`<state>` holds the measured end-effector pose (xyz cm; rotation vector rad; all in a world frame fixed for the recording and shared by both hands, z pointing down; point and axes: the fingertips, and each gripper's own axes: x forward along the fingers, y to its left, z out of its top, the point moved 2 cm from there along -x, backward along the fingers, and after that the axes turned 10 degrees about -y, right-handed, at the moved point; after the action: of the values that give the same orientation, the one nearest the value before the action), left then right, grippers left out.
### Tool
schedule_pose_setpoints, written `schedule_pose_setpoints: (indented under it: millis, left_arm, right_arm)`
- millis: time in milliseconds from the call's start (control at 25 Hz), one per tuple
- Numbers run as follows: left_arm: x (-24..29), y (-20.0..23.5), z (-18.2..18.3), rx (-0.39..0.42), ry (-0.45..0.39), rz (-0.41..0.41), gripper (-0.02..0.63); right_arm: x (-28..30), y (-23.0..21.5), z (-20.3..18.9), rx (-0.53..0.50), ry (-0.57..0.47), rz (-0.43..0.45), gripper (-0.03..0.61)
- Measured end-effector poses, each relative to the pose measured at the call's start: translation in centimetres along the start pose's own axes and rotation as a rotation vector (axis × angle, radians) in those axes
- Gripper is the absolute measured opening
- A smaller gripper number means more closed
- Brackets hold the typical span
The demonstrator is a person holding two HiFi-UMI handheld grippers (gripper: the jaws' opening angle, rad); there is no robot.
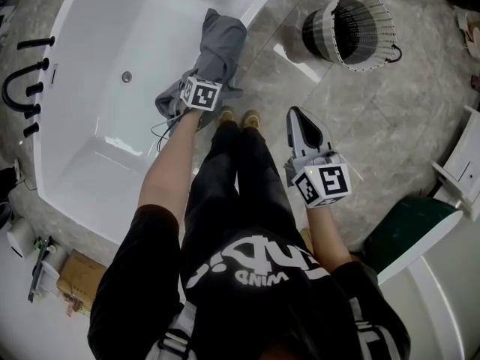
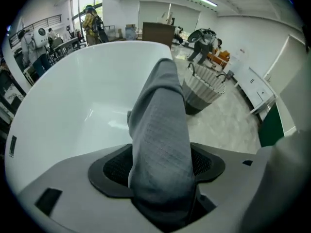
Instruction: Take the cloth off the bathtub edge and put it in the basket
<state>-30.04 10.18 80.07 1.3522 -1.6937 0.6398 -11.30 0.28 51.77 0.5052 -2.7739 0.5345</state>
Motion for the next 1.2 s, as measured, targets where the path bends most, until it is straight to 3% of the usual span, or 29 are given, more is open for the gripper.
schedule_pose_setpoints:
  millis: [160,360,920,1000,1080,1200]
  left_arm:
    - [1.2,0.1,-0.8,0.049,0.061,-0.017,0.285]
    - [1.3,-0.1,-0.7,0.059,0.059,-0.029,0.276]
    - [-4.2,-1.0,0.8,0.055,-0.068,0.043,0.185]
    - [-5.5,-1.1,1.2,0.049,-0.107,0.053,0.157]
    - [-6.7,-1.5,1.5,0.064,-0.147,0.059,0.029]
    - [-7.9,-2.1,1.7,0.079,-0.180,0.058,0.026]
  right_arm:
    - [-0.1,-0.4,-0.6,0.008,0.006,-0.016,0.014]
    - [0.2,-0.5,-1.1,0.020,0.017,-0.020,0.014]
    - [-0.7,0.5,1.8,-0.024,-0.029,0.012,0.014]
    - [-1.2,0.6,2.2,-0.021,-0.038,0.011,0.014]
    - [-1.7,0.7,2.4,-0.018,-0.045,0.011,0.014]
    - [-2.3,0.7,2.3,-0.012,-0.045,0.011,0.014]
